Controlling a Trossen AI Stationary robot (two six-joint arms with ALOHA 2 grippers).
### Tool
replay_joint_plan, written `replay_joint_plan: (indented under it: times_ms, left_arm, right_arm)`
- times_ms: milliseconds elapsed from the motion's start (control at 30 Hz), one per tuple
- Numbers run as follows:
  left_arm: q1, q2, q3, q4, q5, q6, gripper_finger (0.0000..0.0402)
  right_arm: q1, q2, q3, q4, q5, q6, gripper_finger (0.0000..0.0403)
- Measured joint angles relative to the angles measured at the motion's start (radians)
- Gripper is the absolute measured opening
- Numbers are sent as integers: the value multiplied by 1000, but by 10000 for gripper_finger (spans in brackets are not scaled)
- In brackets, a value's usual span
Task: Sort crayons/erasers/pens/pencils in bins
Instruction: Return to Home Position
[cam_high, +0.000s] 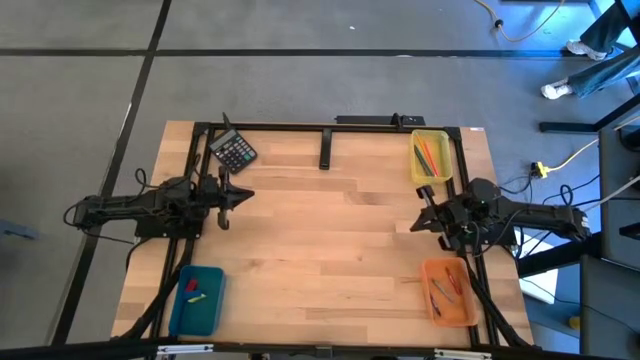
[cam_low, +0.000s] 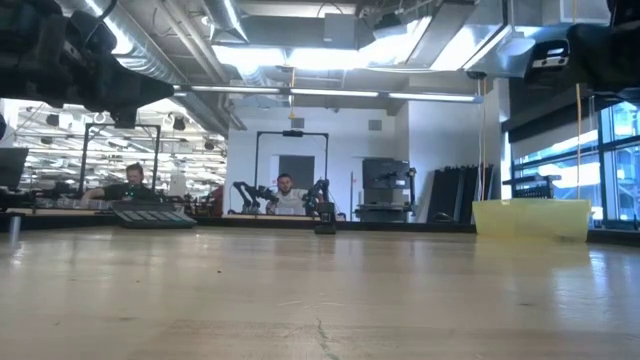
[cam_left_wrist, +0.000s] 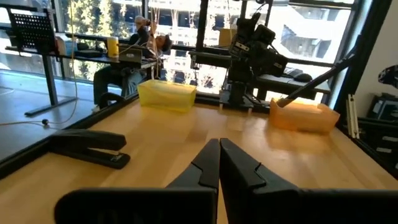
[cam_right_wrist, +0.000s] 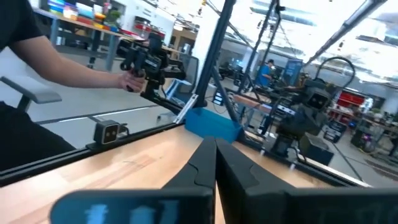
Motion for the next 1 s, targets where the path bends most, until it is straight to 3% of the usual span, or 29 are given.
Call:
replay_joint_plan:
  times_ms: [333, 500, 600, 733, 900, 1000]
  left_arm:
    - [0, 0, 0, -1, 3, 25, 21]
    - [10, 1, 0, 11, -57, 79, 25]
    - [19, 1, 0, 23, -124, 102, 25]
    - [20, 1, 0, 24, -132, 119, 21]
    - [19, 1, 0, 64, -144, -116, 13]
    - [20, 1, 0, 61, -197, -155, 7]
  right_arm:
    - [-82, 0, 0, 7, -74, 115, 7]
    - [-86, 0, 0, 90, 50, 285, 13]
    - [-86, 0, 0, 77, 116, 313, 15]
    - [-86, 0, 0, -4, 183, 323, 16]
    - [-86, 0, 0, -15, 258, 399, 14]
    - [-86, 0, 0, 21, 222, 394, 8]
